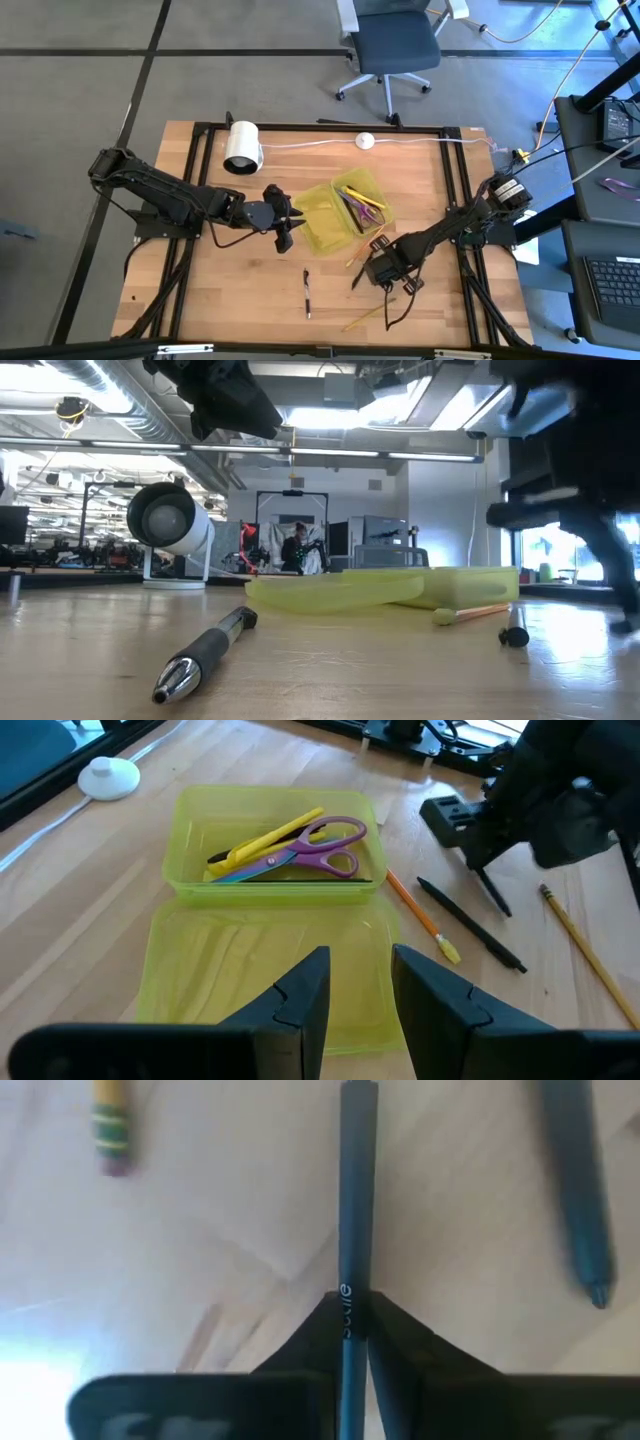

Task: Pick & place school supplies into a supply box
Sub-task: Put the black pen into the yellow supply box

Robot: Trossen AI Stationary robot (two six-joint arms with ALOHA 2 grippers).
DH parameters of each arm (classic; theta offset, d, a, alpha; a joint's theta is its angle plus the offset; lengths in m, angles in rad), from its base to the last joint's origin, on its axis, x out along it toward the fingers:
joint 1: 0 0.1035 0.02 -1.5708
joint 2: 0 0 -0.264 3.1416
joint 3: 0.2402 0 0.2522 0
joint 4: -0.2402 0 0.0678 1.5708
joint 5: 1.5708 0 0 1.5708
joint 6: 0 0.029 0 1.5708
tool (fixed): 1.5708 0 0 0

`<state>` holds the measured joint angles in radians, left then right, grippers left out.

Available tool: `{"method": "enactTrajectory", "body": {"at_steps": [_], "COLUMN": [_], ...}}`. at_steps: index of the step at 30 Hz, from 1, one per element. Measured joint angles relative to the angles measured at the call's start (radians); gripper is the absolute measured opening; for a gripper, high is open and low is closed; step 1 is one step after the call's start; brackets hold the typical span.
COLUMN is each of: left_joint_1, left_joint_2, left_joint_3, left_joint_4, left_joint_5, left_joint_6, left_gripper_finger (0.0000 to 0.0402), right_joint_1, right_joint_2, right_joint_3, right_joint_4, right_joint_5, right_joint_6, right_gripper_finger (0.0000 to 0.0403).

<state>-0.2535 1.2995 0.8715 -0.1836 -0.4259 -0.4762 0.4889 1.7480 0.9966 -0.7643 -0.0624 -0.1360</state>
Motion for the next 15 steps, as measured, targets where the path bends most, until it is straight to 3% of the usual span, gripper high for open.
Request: {"method": "enactTrajectory", "body": {"at_steps": [9, 15], "left_joint_1": [0.000, 0.000], "left_joint_2": [0.000, 0.000], "left_joint_3": [0.000, 0.000], "left_joint_4": [0.000, 0.000], "left_joint_5": [0.000, -0.001], "left_joint_6": [0.000, 0.000], "left_gripper_finger": [0.0102, 0.0102], "right_joint_1": [-0.007, -0.104], "right_joint_2": [-0.178, -0.268], "right_joint_3": [0.006, 0.006], "right_joint_4": [-0.069, -0.043], "right_joint_5": [0.024, 0.122], "right_joint_6": [0.189, 0.453], "right_gripper_finger": [0.0037, 0.0043]}}
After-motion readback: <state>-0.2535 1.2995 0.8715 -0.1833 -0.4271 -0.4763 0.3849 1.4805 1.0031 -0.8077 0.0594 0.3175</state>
